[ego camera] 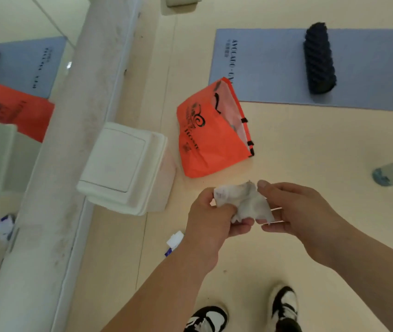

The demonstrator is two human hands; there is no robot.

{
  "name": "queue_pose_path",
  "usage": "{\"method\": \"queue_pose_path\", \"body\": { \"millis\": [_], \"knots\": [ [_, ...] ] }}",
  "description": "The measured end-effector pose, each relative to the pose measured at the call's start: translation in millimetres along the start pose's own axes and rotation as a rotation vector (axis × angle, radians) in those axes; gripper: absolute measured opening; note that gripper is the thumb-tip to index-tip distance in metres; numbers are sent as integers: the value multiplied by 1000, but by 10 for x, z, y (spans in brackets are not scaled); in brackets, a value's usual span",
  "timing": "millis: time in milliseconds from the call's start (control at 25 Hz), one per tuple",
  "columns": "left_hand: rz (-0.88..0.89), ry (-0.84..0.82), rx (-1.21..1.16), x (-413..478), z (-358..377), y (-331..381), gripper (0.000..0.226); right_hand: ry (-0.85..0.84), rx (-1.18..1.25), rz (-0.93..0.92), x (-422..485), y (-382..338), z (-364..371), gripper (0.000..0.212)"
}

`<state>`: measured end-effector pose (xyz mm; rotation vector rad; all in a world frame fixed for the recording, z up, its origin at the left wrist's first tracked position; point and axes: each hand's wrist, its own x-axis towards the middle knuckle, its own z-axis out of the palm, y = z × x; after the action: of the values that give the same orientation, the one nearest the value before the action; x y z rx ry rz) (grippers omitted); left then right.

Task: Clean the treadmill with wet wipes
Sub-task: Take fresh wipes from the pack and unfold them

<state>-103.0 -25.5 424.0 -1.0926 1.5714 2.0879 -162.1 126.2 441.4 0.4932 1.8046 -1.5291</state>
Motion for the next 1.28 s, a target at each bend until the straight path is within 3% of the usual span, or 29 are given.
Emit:
{"method": "queue_pose_path", "body": {
  "millis": [200,320,440,640,880,960,1280],
  "knots": [
    [108,255,-95,189,-402,471,26,-235,-144,10,371,-505,615,20],
    [72,429,-100,430,-765,492,17,-341,-241,34,549,-588,999,20],
    [61,587,28,853,-1285,470,43,-344,-365,54,939,-624,1443,20],
    [58,566,211,1389,-2118,368,66,-314,-457,140,1434,-578,2299,18],
    [-39,457,614,1862,-2553,116,52,-414,-617,185,1769,-481,2899,15],
    [2,554,543,1890,-2542,100,40,-439,-692,177,1909,-460,2998,17],
    [78,1023,188,1475,-1804,-401,36,-676,-1059,127,2113,-329,2948,16]
  ]
}}
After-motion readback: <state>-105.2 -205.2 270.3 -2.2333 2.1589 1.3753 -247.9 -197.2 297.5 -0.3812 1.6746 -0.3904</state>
